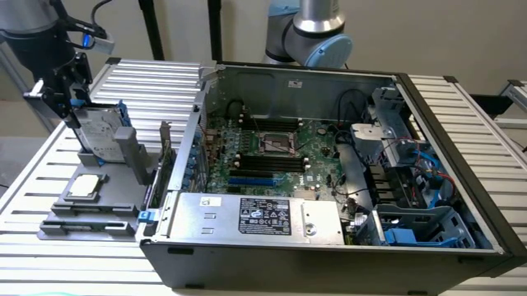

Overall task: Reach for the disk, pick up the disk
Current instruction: 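Pick up the disk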

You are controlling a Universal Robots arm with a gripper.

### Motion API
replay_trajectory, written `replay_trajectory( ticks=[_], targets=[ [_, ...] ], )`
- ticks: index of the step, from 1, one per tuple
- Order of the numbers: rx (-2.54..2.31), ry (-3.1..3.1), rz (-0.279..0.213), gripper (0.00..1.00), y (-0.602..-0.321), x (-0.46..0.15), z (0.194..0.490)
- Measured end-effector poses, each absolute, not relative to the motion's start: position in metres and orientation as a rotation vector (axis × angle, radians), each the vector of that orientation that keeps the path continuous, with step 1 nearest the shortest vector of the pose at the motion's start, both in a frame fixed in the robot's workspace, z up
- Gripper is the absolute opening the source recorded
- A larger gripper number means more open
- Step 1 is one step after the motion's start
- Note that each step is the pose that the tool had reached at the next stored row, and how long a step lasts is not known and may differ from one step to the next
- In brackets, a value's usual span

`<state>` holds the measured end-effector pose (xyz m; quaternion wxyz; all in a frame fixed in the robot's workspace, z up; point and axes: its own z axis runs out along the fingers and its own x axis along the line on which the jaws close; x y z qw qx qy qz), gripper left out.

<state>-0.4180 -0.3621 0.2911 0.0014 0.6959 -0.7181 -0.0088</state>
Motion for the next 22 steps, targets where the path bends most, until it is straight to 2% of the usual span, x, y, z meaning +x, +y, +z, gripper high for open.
replay_trajectory(
  ticks=[14,16,17,18,19,22],
  targets=[
    [2.184,-2.254,-0.027,0.6,-0.3613,-0.418,0.2891],
    [2.185,-2.254,-0.027,0.58,-0.3612,-0.4176,0.2889],
    [2.185,-2.254,-0.027,0.51,-0.3612,-0.4173,0.2889],
    [2.185,-2.254,-0.027,0.51,-0.3612,-0.4172,0.2889],
    [2.185,-2.254,-0.027,0.44,-0.3613,-0.4171,0.289],
    [2.184,-2.254,-0.027,0.44,-0.3613,-0.4167,0.289]
  ],
)
